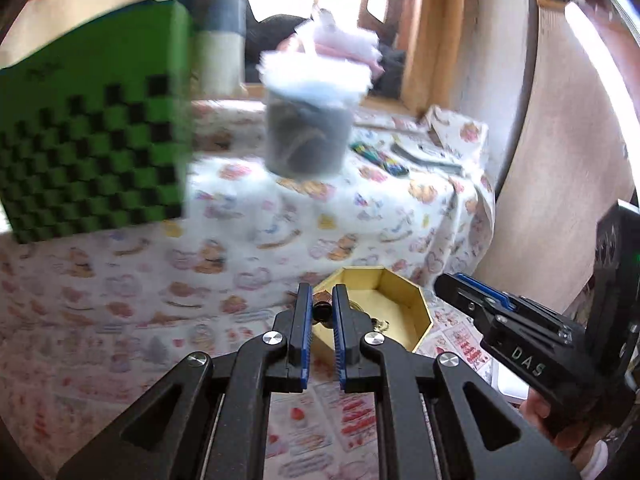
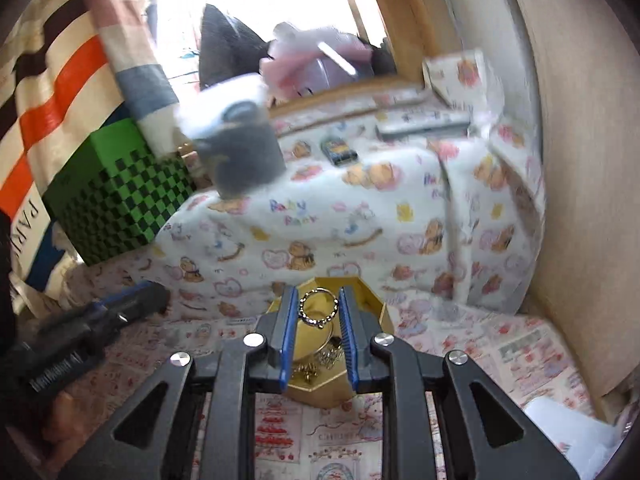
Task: Organize jewelry
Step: 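Carry the gold ring with the left tool while the right tool carries the silver ring to the box, then open both tools over the gold box to drop the rings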
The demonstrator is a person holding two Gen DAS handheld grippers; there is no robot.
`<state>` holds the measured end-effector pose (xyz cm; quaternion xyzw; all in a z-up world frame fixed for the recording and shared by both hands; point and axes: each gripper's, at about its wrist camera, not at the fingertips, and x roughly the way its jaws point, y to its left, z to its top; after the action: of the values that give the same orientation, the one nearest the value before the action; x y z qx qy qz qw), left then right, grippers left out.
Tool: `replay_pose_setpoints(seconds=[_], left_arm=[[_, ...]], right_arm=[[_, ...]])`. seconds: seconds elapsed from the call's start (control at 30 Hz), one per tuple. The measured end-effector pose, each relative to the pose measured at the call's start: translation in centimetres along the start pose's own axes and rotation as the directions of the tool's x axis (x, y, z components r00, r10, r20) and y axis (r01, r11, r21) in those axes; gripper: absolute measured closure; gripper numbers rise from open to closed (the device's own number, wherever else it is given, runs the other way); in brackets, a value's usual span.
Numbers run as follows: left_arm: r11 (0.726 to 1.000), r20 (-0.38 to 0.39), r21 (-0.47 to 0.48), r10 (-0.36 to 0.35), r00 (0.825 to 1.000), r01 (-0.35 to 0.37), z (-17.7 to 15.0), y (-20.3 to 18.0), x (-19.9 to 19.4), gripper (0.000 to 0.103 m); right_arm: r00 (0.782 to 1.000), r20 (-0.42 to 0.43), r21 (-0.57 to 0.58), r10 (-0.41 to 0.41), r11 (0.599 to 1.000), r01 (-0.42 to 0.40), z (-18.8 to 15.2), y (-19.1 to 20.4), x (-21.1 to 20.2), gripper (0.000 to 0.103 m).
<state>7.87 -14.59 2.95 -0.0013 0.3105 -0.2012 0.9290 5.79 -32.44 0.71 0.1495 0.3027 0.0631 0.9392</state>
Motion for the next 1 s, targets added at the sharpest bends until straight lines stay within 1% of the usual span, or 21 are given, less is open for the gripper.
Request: replay_pose_setpoints(seconds=[0.1,0.17,0.2,0.3,0.37,0.43,0.53,0.63,0.7,0.77,0.83,0.87,0.9,0.93,0.97,1.0], left_arm=[[1.0,-0.047,0.013,0.019,0.999,-0.018,-0.2,-0.9,2.0,0.094],[0.997,-0.081,0.03,0.074,0.994,-0.072,-0.4,-1.4,3.3,0.094],[0.997,-0.091,0.031,0.075,0.993,-0.073,-0.5,-1.5,3.9,0.094],[0.999,-0.136,0.015,0.038,0.99,-0.036,-1.0,-1.7,5.9,0.094],[1.0,-0.128,0.016,0.024,0.991,-0.022,-1.2,-1.9,6.9,0.094],[0.999,-0.138,0.015,0.051,0.989,-0.049,-1.3,-2.0,8.1,0.094],[0.999,-0.158,0.012,0.051,0.986,-0.05,-1.6,-1.9,9.1,0.094],[0.998,-0.161,-0.002,0.055,0.985,-0.056,-1.8,-1.5,9.3,0.094],[0.998,-0.149,-0.002,0.062,0.987,-0.063,-1.7,-1.2,9.0,0.094],[0.998,-0.134,0.004,0.066,0.989,-0.066,-1.6,-1.0,8.3,0.093],[0.998,-0.12,0.005,0.066,0.991,-0.066,-1.5,-0.7,7.4,0.089],[0.998,-0.11,0.006,0.069,0.992,-0.068,-1.4,-0.5,6.8,0.083],[0.997,-0.099,0.008,0.075,0.992,-0.075,-1.3,-0.4,6.2,0.073],[0.997,-0.088,0.01,0.083,0.993,-0.082,-1.3,-0.2,5.6,0.066],[0.996,-0.073,0.009,0.09,0.993,-0.09,-1.2,0.0,4.9,0.054],[0.995,-0.056,0.008,0.097,0.994,-0.096,-1.1,0.2,4.1,0.05]], right_arm=[[0.998,-0.055,0.041,0.026,0.999,-0.024,-0.1,-1.3,1.2,0.084],[0.998,-0.07,0.048,0.007,0.999,-0.004,-0.2,-1.7,1.8,0.084],[0.997,-0.076,0.054,0.0,0.999,0.004,-0.3,-1.9,2.0,0.084],[0.995,-0.096,0.078,-0.003,0.997,0.01,-0.5,-2.5,2.8,0.084],[0.995,-0.103,0.085,0.005,0.996,0.003,-0.4,-2.7,3.0,0.084],[0.994,-0.107,0.083,0.0,0.997,0.009,-0.5,-2.9,3.3,0.084],[0.993,-0.12,0.094,0.007,0.996,0.004,-0.6,-3.3,3.7,0.084],[0.991,-0.13,0.091,0.006,0.996,0.006,-0.5,-3.4,4.0,0.084],[0.992,-0.125,0.076,-0.019,0.997,0.028,-0.5,-3.3,4.1,0.083],[0.992,-0.127,0.074,-0.023,0.997,0.033,-0.5,-3.3,4.2,0.083],[0.992,-0.125,0.076,-0.02,0.997,0.03,-0.5,-3.3,4.1,0.083],[0.992,-0.123,0.073,-0.021,0.997,0.03,-0.5,-3.2,4.0,0.083],[0.993,-0.119,0.068,-0.025,0.997,0.033,-0.5,-3.2,4.0,0.083],[0.993,-0.117,0.064,-0.031,0.997,0.039,-0.5,-3.1,4.0,0.083],[0.993,-0.111,0.055,-0.038,0.998,0.044,-0.4,-3.0,3.9,0.081],[0.994,-0.105,0.046,-0.043,0.998,0.048,-0.4,-2.9,3.7,0.08]])
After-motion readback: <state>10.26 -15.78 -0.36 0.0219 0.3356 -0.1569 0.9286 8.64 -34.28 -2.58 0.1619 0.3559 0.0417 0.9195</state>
